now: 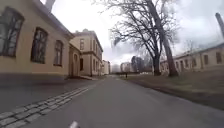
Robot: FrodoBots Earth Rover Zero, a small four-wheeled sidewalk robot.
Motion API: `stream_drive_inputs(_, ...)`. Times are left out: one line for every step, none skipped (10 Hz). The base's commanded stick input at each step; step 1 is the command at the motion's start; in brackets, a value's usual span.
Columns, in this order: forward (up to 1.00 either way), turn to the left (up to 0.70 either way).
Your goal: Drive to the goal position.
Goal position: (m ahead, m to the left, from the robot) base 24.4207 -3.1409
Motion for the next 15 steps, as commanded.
stream_drive_inputs(0.7,0.0)
stream_drive_inputs(0.7,0.0)
stream_drive_inputs(0.7,0.0)
stream_drive_inputs(0.7,0.0)
stream_drive_inputs(0.7,0.0)
stream_drive_inputs(0.7,0.0)
stream_drive_inputs(0.7,0.0)
stream_drive_inputs(0.7,0.0)
stream_drive_inputs(0.7,0.0)
stream_drive_inputs(0.7,0.0)
stream_drive_inputs(0.7,0.0)
stream_drive_inputs(0.7,0.0)
stream_drive_inputs(0.7,0.0)
stream_drive_inputs(0.7,0.0)
stream_drive_inputs(0.7,0.0)
